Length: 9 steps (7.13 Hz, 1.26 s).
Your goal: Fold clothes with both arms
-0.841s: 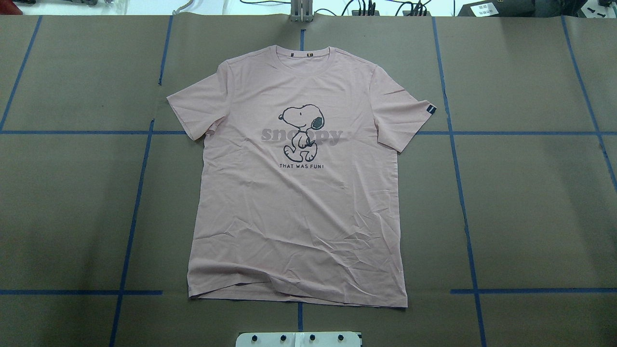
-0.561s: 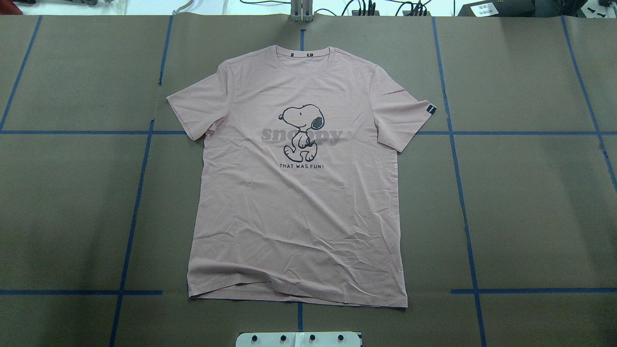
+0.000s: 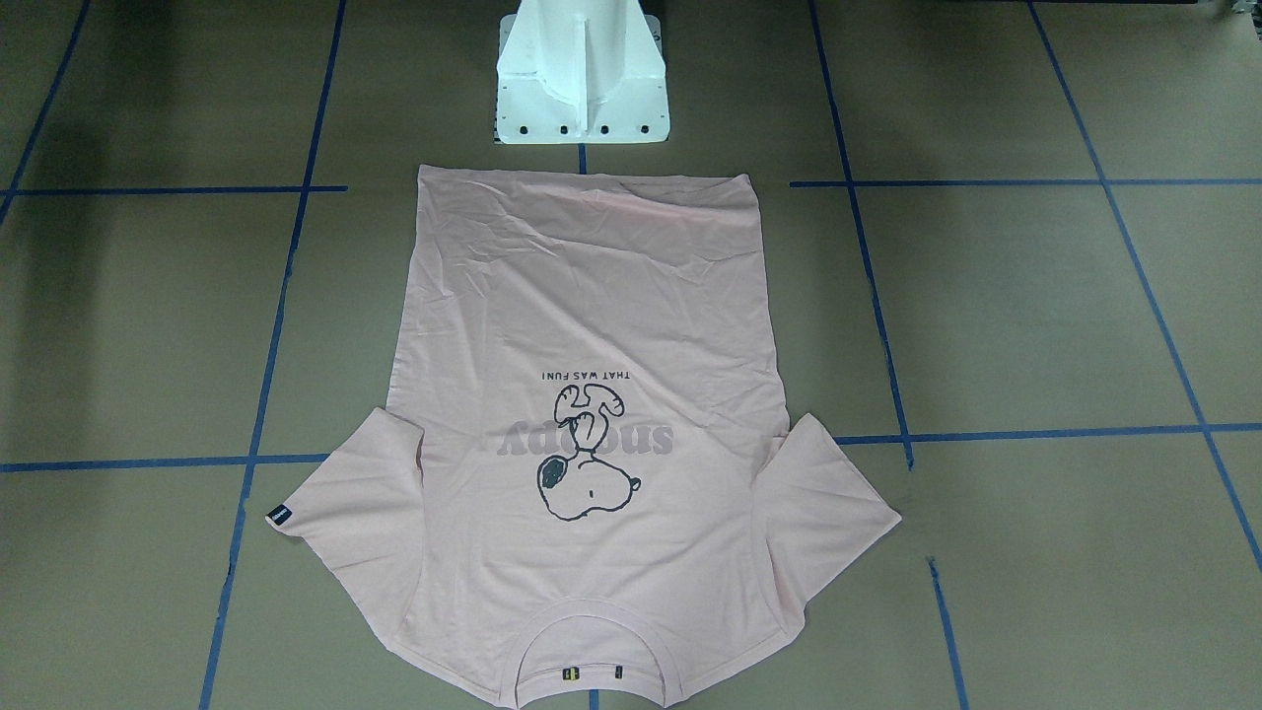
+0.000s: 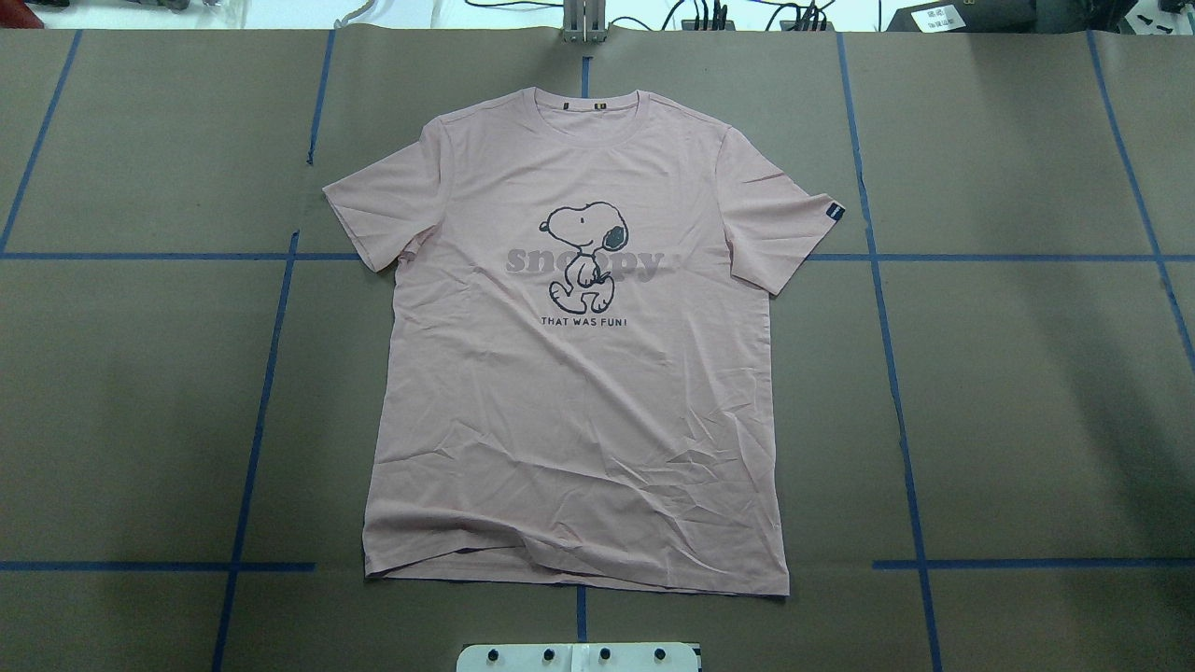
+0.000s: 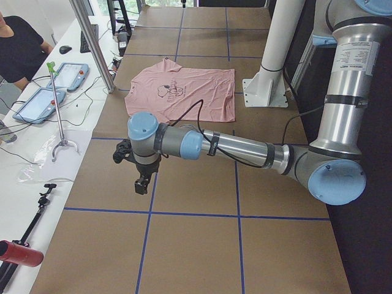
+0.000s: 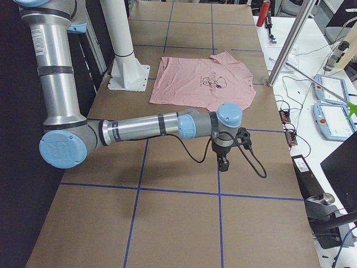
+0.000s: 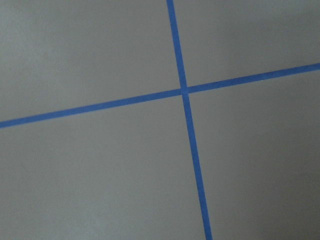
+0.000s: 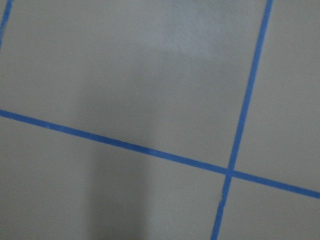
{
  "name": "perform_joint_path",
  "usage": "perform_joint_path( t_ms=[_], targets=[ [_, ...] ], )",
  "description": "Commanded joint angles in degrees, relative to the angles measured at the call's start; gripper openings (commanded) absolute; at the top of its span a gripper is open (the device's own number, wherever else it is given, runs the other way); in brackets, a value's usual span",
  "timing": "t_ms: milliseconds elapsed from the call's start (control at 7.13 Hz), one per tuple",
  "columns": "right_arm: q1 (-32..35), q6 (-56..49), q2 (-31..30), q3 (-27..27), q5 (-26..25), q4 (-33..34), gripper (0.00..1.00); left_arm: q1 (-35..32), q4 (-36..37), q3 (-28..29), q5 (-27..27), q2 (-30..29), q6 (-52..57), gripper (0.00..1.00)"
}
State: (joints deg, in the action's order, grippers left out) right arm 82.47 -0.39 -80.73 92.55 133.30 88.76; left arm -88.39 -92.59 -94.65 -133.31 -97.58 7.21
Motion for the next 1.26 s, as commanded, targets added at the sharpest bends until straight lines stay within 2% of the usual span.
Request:
perform_joint_path(
  t_ms=[0,280,420,561,701,981,1121],
  targets=[
    [-8.78,13.24,8.54,-7.78,-3.66,-11.11,1.0,1.11,-13.26,1.49,-0.46,-1.74,-6.18,1.0],
    [-15.21,28.01,15.14,-17.44,-4.01,-21.66,1.0,4.79,-19.35,1.93,-0.1,-2.78,-16.92,1.0],
    [-18.63,33.38,16.38,-18.54,-4.1,-25.18,1.0,8.72,-19.04,2.62,0.24,-3.23,-20.53,1.0],
    [-21.71,39.62,17.88,-18.81,-4.97,-26.26,1.0,11.72,-18.77,2.89,1.47,-4.45,-21.96,1.0],
    [-23.83,41.42,18.59,-18.64,-6.98,-26.45,1.0,11.84,-19.03,2.89,1.57,-4.63,-24.41,1.0],
    [-27.0,41.61,20.43,-20.47,-11.56,-27.5,1.0,11.84,-19.12,2.63,1.48,-4.72,-25.4,1.0],
    [-27.71,41.61,21.75,-22.31,-11.66,-27.68,1.0,11.84,-19.04,2.46,1.48,-5.25,-25.57,1.0]
  ],
)
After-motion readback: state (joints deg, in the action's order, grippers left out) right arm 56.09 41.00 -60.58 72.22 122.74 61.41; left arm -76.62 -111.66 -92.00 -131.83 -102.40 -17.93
